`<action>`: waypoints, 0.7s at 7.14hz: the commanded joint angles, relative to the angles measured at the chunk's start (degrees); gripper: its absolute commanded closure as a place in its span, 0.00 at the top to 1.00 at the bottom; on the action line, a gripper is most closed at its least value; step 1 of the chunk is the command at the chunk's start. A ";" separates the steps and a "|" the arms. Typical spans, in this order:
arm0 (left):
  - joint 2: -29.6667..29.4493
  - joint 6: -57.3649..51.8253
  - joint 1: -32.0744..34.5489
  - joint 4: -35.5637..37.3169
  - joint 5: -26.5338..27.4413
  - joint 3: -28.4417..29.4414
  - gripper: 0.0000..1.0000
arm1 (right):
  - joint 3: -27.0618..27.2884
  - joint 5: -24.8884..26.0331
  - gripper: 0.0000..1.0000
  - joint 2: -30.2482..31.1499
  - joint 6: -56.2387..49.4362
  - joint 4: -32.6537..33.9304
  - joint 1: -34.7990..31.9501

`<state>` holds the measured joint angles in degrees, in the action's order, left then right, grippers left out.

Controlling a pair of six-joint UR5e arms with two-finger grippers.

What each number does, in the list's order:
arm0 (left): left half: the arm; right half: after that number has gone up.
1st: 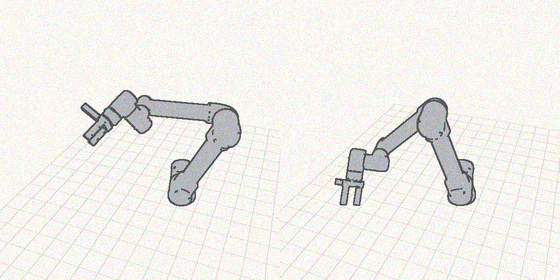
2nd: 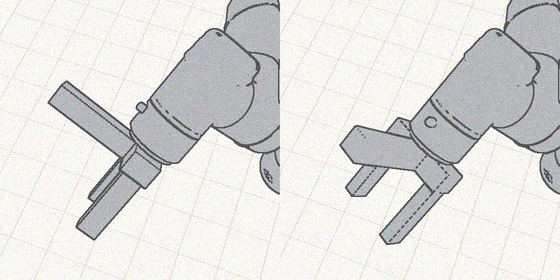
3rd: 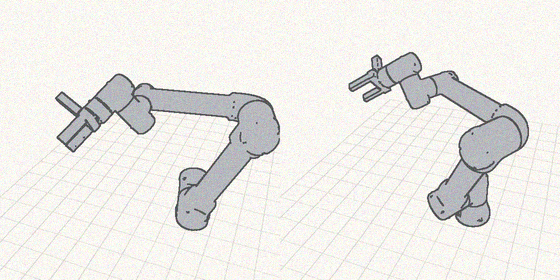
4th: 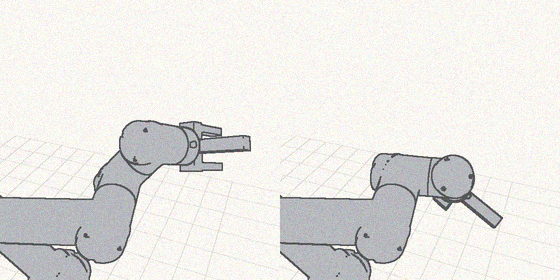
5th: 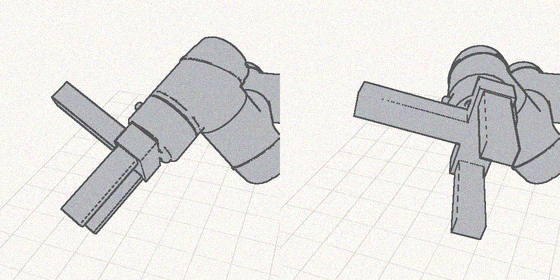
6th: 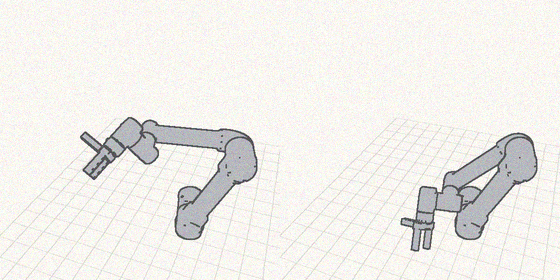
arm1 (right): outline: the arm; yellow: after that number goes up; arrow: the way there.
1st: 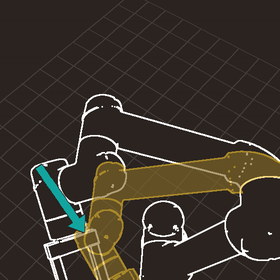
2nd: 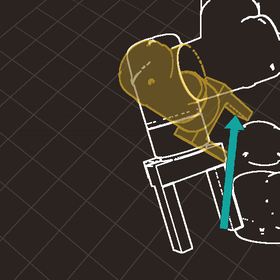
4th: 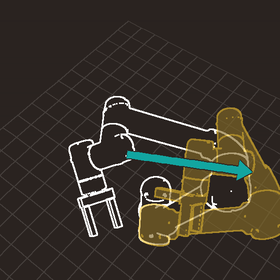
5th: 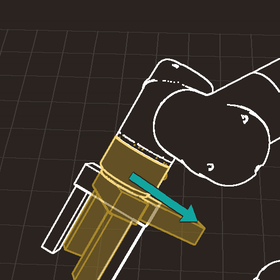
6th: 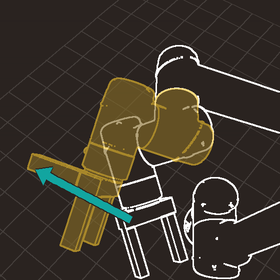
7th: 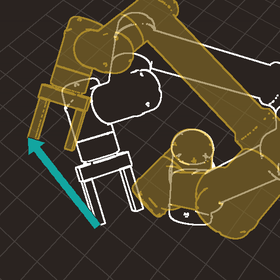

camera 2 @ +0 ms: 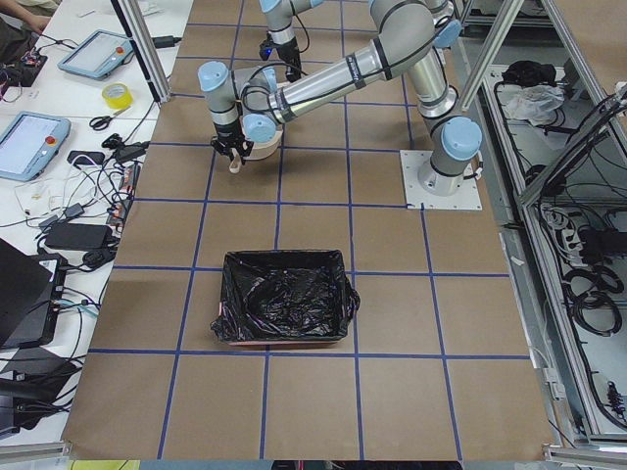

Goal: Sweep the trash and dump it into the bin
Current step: 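Carry the brush with the right gripper over to the debris pile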

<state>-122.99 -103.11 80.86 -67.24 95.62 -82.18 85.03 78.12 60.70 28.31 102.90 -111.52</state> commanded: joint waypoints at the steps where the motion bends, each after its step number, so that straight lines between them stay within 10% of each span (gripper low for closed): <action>1: -0.06 0.28 0.00 0.00 0.00 0.00 0.00 | -2.32 -0.68 0.00 -2.33 0.87 0.37 -1.42; 5: -0.06 0.28 0.00 0.00 -0.08 0.00 0.00 | -6.54 -3.84 0.00 -4.71 2.80 1.42 -3.27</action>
<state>-123.02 -102.83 80.86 -67.24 95.54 -82.18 79.45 75.67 56.21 30.71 103.75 -114.49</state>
